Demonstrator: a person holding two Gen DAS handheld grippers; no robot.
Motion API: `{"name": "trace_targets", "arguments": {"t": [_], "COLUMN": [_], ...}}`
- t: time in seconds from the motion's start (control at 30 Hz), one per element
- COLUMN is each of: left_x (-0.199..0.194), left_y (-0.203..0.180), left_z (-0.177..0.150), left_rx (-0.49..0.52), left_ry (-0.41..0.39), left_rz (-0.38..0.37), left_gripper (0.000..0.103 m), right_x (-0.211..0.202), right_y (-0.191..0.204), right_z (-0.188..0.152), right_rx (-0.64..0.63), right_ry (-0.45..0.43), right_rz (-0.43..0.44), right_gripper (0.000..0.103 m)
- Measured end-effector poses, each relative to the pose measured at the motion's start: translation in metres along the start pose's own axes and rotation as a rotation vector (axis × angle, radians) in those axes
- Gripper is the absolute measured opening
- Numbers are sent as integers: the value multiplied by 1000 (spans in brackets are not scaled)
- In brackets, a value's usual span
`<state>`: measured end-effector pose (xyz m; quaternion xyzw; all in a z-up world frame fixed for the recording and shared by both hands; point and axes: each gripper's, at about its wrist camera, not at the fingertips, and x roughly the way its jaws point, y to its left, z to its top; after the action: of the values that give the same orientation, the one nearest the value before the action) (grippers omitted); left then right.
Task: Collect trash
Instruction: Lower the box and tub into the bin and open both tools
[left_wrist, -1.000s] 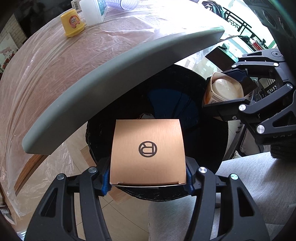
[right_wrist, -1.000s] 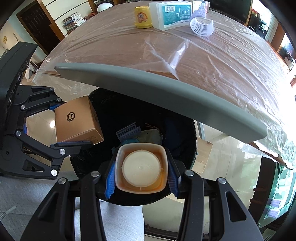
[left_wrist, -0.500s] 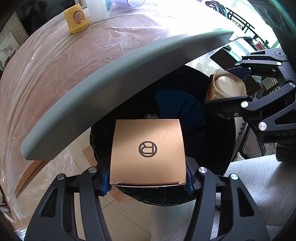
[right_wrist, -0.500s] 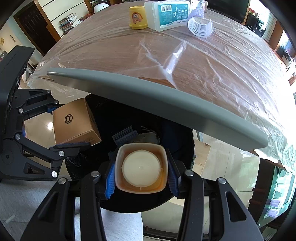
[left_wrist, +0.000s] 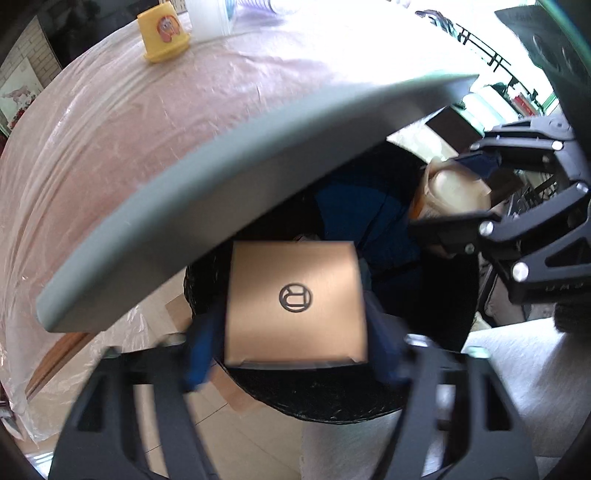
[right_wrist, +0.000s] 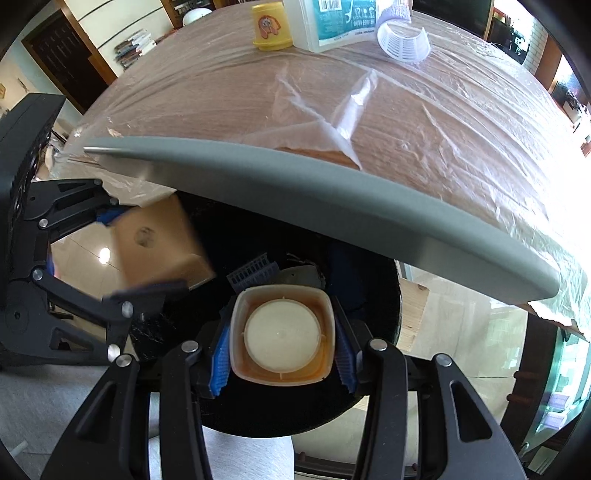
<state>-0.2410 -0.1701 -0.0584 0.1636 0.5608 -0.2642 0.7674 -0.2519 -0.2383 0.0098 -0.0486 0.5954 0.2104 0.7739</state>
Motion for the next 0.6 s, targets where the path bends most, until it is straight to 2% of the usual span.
{"name": "trace_targets", "arguments": {"t": [0.07,0.1,0.37,0.53,0.6], "left_x": [-5,-6,-35,-77,-93], "left_y": [1,1,8,16,21], "left_z": [-1,-1,-12,-9,0], "left_rx": [-7,-9,-3,-6,-17], "left_ry": [-18,-16,-38,-123,-168], "left_rz": [-3,-2,4,-6,-37], "left_gripper": [91,91,91,92,94], "right_x": [-5,-9,-46,-86,-105], "right_y": [-1,-2,-16,-21,-23], "right_z": [0,-1,-12,-17,-15], "right_rx": [13,20,66,53,55], "right_ry": [-17,-31,-80,-170,-236], "right_rz": [7,1,-16,-39,-56], "right_gripper": [74,76,80,81,87]}}
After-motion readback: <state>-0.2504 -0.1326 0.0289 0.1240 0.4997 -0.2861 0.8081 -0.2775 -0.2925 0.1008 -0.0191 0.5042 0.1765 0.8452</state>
